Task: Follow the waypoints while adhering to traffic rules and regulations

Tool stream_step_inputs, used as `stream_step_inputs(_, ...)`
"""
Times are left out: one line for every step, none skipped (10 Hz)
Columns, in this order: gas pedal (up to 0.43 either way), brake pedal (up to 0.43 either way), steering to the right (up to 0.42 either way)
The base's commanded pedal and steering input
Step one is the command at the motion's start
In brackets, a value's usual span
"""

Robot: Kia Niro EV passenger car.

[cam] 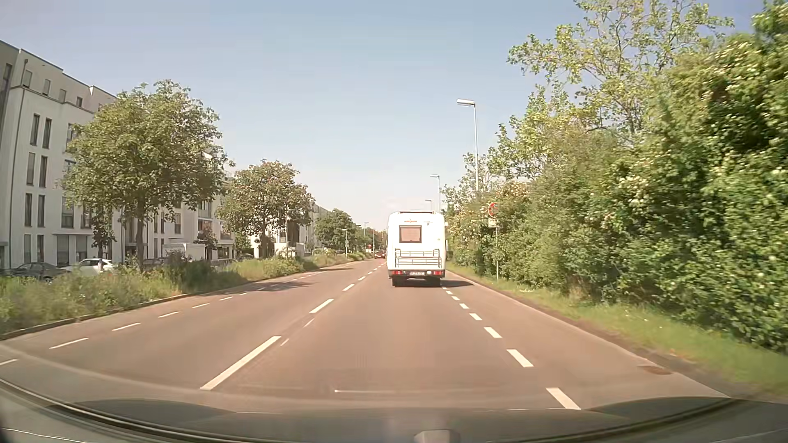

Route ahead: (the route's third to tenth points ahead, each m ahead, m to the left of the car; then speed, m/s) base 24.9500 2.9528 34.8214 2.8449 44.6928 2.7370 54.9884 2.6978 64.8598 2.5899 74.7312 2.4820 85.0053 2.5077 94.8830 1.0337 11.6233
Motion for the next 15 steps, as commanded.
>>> stream_step_inputs(0.067, 0.000, 0.004)
stream_step_inputs(0.067, 0.000, 0.004)
stream_step_inputs(0.067, 0.000, 0.004)
stream_step_inputs(0.067, 0.000, 0.004)
stream_step_inputs(0.067, 0.000, 0.004)
stream_step_inputs(0.067, 0.000, 0.004)
stream_step_inputs(0.067, 0.000, 0.003)
stream_step_inputs(0.067, 0.000, 0.003)
stream_step_inputs(0.067, 0.000, 0.003)
stream_step_inputs(0.079, 0.000, 0.003)
stream_step_inputs(0.079, 0.000, 0.003)
stream_step_inputs(0.079, 0.000, 0.003)
stream_step_inputs(0.079, 0.000, 0.003)
stream_step_inputs(0.079, 0.000, 0.003)
stream_step_inputs(0.079, 0.000, 0.003)
